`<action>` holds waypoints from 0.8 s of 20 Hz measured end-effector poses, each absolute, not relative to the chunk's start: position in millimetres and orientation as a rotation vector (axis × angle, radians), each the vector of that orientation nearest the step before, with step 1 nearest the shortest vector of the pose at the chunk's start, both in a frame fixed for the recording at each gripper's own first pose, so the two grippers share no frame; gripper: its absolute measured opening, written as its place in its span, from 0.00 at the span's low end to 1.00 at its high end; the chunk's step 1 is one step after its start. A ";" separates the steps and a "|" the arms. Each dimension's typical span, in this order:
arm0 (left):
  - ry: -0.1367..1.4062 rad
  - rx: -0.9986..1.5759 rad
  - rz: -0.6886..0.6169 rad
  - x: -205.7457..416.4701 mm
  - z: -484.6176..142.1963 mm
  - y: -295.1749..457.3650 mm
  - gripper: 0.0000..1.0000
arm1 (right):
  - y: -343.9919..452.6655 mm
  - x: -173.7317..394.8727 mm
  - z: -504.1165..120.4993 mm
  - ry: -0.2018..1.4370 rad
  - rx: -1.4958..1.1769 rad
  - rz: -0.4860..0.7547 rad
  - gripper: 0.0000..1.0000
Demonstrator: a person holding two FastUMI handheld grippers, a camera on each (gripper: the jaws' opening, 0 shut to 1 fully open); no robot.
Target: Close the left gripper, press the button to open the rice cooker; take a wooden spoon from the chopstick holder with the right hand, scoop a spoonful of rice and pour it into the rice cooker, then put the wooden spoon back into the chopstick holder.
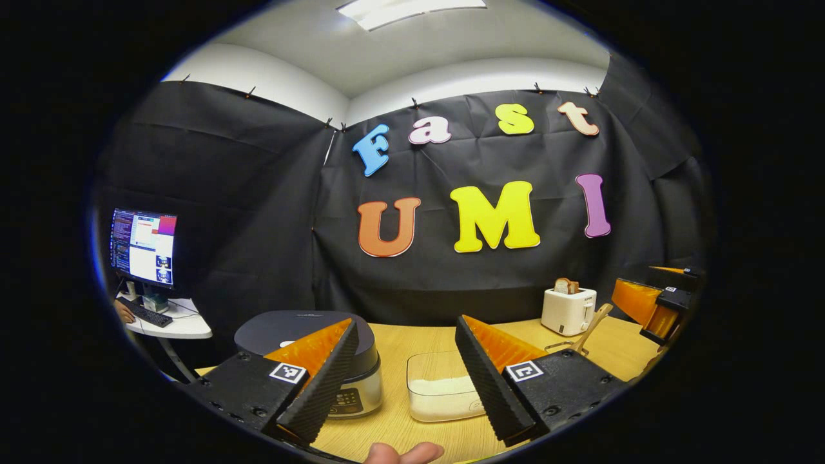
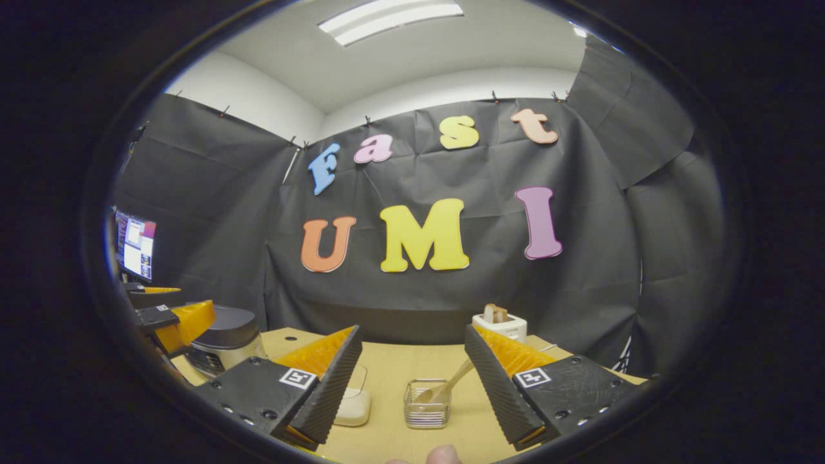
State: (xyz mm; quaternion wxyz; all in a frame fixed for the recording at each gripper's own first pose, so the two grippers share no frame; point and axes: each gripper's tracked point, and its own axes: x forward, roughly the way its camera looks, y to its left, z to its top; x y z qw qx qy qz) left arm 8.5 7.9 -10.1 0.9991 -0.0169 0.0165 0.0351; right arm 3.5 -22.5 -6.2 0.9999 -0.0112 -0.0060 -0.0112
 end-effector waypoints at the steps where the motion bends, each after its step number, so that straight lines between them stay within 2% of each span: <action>1: 0.045 -0.044 0.073 8.3 -12.0 5.9 0.96 | -26.1 4.8 -8.2 -0.016 -0.028 -0.023 0.93; 2: 0.047 -0.047 0.072 7.4 -12.0 0.7 0.96 | -31.0 5.2 -8.4 -0.020 -0.037 -0.026 0.95; 3: 0.045 -0.042 0.082 6.1 -11.4 1.0 0.97 | -33.9 6.1 -9.6 -0.024 -0.044 -0.024 0.93; 9: 0.129 -0.028 0.190 4.9 -25.7 33.6 0.96 | -55.0 13.7 -14.0 -0.023 -0.039 -0.017 0.93; 14: 0.275 -0.022 0.258 8.5 -31.4 85.3 0.96 | -76.3 17.4 -16.4 -0.036 -0.032 -0.029 0.93; 15: 0.313 -0.024 0.273 7.7 -33.1 95.2 0.96 | -79.2 18.8 -20.3 -0.028 -0.019 -0.027 0.95; 16: 0.340 -0.034 0.268 10.9 -31.4 100.3 0.97 | -82.4 20.0 -21.1 -0.023 -0.004 -0.028 0.93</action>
